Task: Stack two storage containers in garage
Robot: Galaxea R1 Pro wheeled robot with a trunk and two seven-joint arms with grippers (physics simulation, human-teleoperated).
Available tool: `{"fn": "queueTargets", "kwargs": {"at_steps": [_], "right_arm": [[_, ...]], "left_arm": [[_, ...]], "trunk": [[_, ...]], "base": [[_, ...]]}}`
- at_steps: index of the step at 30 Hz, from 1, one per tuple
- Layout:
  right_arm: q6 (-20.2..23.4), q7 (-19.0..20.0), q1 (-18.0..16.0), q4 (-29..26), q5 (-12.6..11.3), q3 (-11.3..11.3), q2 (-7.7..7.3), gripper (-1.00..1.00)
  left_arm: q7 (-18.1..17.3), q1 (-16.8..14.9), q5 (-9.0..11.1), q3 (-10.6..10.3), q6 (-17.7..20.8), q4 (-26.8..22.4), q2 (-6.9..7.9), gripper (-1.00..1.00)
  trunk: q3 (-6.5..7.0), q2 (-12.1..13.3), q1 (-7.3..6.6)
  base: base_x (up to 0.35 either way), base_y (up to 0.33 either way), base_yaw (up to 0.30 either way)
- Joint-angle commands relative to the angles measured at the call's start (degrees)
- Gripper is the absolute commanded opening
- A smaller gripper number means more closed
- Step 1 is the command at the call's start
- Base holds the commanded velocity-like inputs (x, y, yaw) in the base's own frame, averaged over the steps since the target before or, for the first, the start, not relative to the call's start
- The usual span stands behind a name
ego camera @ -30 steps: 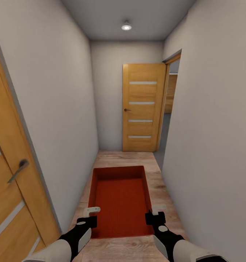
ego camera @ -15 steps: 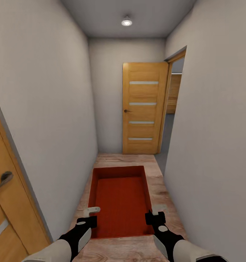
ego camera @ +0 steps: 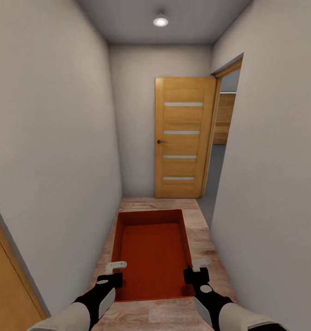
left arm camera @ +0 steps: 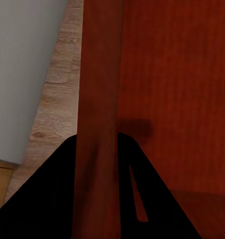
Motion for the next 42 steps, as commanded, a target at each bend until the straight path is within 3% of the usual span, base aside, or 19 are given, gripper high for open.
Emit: {"fn": "queueTargets", "kwargs": {"at_steps": [1,42], "right_arm": [[0.02,-0.19,0.00,0.06,0.19,-3.66,-0.27,-1.00],[0.02,-0.19,0.00,0.06,0.19,-3.66,-0.27,-1.00]], "left_arm": [[0.44,-0.05,4.91,2.84,0.16,-0.31,5.03,-1.00],[0.44,-0.05,4.91,2.89,0.16,-0.31,5.12,-1.00]], "trunk": [[-0.02,-0.04,0.05],[-0.02,-0.04,0.05]], "base": [[0.322,0.000,0.000],[0.322,0.000,0.000]]}}
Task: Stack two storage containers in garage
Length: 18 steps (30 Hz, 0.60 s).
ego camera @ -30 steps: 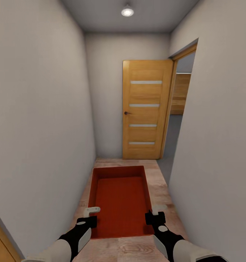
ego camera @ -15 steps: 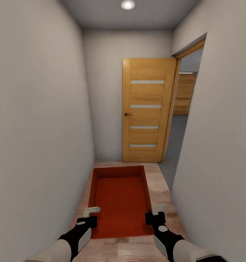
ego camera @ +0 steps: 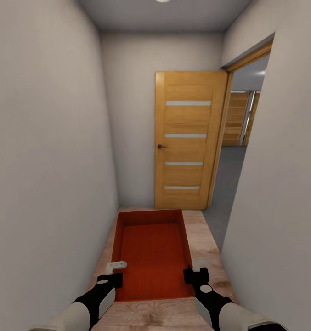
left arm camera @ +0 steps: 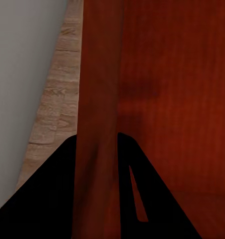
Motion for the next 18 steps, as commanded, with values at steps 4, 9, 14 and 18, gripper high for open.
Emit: {"fn": "queueTargets", "kwargs": {"at_steps": [4,9,14,18], "right_arm": [[0.03,-0.19,0.00,0.06,0.18,-3.65,-0.26,-1.00],[0.02,-0.19,0.00,0.06,0.18,-3.65,-0.26,-1.00],[0.02,-0.19,0.00,0.06,0.18,-3.65,-0.26,-1.00],[0.02,-0.19,0.00,0.06,0.18,-3.65,-0.26,-1.00]], "left_arm": [[0.42,-0.05,4.95,2.85,0.16,-0.31,5.13,-1.00],[0.43,-0.05,4.95,2.85,0.16,-0.31,5.13,-1.00],[0.42,-0.05,4.95,2.85,0.16,-0.34,5.13,-1.00],[0.45,-0.05,4.95,2.85,0.16,-0.35,5.13,-1.00]], "trunk": [[-0.02,-0.04,0.05],[-0.02,-0.04,0.05],[-0.02,-0.04,0.05],[-0.02,-0.04,0.05]], "base": [[0.322,0.000,0.000],[0.322,0.000,0.000],[0.322,0.000,0.000],[0.322,0.000,0.000]]}}
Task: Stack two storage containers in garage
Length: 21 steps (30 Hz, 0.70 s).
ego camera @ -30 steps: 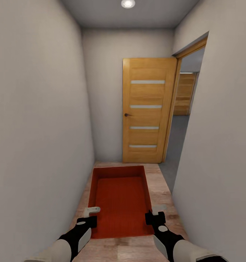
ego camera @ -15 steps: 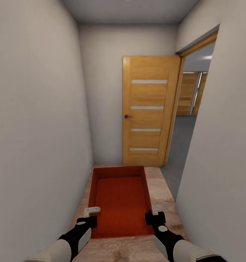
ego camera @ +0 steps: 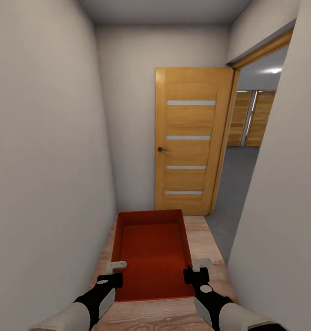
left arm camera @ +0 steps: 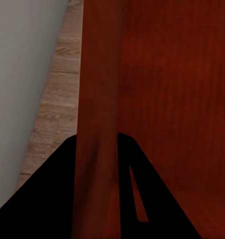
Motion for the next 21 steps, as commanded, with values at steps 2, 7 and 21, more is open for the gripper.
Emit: {"fn": "queueTargets", "kwargs": {"at_steps": [2,7,21], "right_arm": [[0.02,-0.19,0.01,0.08,0.15,-3.63,-0.26,-1.00],[0.02,-0.19,0.01,0.08,0.15,-3.63,-0.26,-1.00],[0.02,-0.19,0.01,0.08,0.15,-3.63,-0.26,-1.00]], "left_arm": [[0.44,-0.05,4.97,2.84,0.16,-0.35,5.13,-1.00],[0.43,-0.05,4.97,2.84,0.16,-0.36,5.13,-1.00],[0.42,-0.05,4.97,2.84,0.16,-0.30,5.13,-1.00]], "trunk": [[-0.02,-0.04,0.05],[-0.02,-0.04,0.05],[-0.02,-0.04,0.05]], "base": [[0.322,0.000,0.000],[0.322,0.000,0.000],[0.322,0.000,0.000]]}}
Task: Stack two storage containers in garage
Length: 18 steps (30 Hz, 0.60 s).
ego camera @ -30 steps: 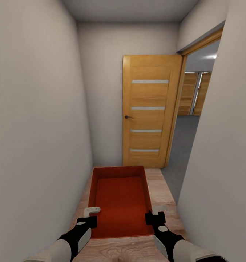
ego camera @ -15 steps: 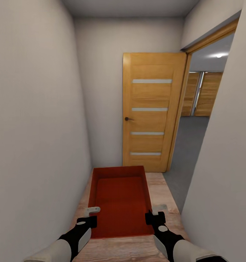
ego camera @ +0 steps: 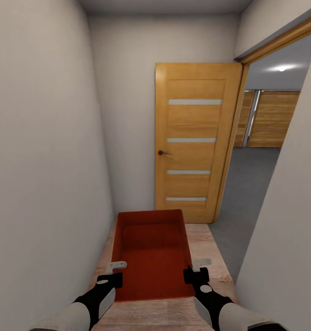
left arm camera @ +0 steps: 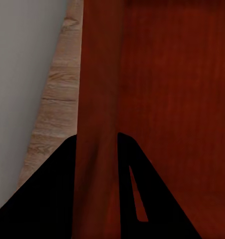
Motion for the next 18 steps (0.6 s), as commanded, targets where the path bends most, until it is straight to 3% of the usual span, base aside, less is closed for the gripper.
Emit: {"fn": "queueTargets", "kwargs": {"at_steps": [1,6,18], "right_arm": [[0.03,-0.18,0.00,0.07,0.20,-3.66,-0.27,-1.00],[0.03,-0.18,0.00,0.07,0.20,-3.66,-0.19,-1.00],[0.03,-0.18,0.00,0.07,0.20,-3.69,-0.27,-1.00]], "left_arm": [[0.43,-0.05,4.99,2.82,0.16,-0.31,5.12,-1.00],[0.43,-0.05,4.99,2.82,0.16,-0.30,5.12,-1.00],[0.43,-0.05,4.99,2.82,0.16,-0.37,5.12,-1.00]], "trunk": [[-0.02,-0.04,0.05],[-0.02,-0.04,0.05],[-0.02,-0.04,0.05]], "base": [[0.322,0.000,0.000],[0.322,0.009,-0.096],[0.322,0.138,-0.270]]}}
